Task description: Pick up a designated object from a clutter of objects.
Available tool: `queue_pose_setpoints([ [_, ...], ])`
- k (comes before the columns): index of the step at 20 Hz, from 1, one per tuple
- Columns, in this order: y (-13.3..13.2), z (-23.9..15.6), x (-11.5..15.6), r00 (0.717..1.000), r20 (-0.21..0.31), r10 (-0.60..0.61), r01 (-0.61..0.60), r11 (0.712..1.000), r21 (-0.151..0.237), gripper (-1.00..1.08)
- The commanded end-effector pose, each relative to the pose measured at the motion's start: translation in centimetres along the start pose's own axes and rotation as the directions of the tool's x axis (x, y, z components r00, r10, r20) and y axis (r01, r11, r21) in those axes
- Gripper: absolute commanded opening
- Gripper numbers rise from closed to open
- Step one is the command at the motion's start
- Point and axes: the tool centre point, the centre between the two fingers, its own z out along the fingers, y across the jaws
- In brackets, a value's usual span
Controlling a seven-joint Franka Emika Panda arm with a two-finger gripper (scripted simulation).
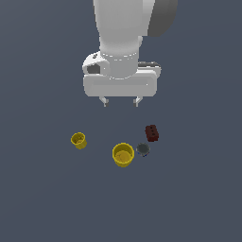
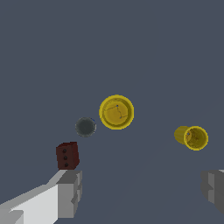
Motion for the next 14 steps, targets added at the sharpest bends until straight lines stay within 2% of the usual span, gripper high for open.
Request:
queue_pose_setpoints([
  [1, 0.0, 0.0, 0.0, 1.0, 0.0, 0.0, 0.0, 1.0, 0.0, 1.0],
  [9, 1.9, 0.2, 0.4, 0.999, 0.009, 0.051, -0.051, 0.999, 0.013, 1.0],
  [14, 2.0, 0.1, 0.5, 0.999, 0.01, 0.053, -0.053, 0.998, 0.014, 1.0],
])
